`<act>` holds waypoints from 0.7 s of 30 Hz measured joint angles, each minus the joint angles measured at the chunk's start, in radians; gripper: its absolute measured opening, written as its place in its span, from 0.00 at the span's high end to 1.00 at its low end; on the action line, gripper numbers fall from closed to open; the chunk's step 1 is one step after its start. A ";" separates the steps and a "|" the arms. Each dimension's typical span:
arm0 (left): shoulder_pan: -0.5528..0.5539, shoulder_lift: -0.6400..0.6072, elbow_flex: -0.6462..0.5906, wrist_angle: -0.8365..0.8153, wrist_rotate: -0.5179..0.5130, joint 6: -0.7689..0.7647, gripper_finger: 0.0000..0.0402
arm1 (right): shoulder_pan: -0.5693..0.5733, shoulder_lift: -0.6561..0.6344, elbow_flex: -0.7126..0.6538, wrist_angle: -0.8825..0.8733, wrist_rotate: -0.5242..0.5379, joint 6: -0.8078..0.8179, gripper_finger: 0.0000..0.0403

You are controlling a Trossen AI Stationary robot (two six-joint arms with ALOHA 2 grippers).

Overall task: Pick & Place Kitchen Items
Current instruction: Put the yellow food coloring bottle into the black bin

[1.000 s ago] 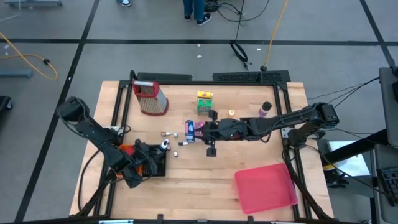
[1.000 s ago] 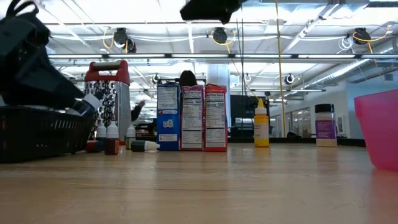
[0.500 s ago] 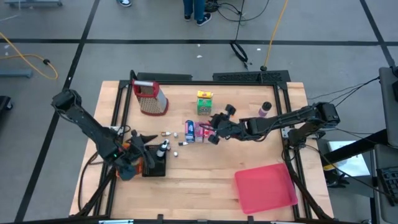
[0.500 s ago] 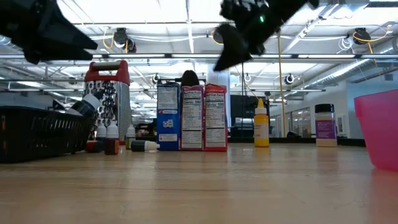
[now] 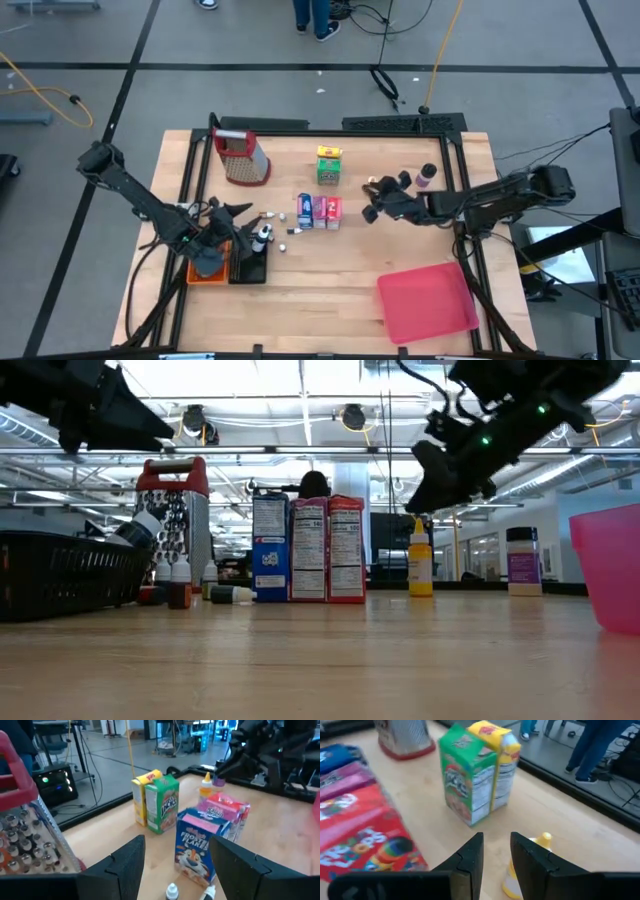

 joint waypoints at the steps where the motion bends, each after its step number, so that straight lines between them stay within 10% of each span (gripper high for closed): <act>1: 0.006 0.000 0.000 -0.001 0.012 0.003 0.44 | -0.004 -0.015 -0.030 0.048 -0.002 0.001 0.77; 21: 0.037 0.001 0.000 0.001 0.063 0.026 0.44 | -0.147 -0.023 -0.198 0.310 -0.135 -0.078 0.52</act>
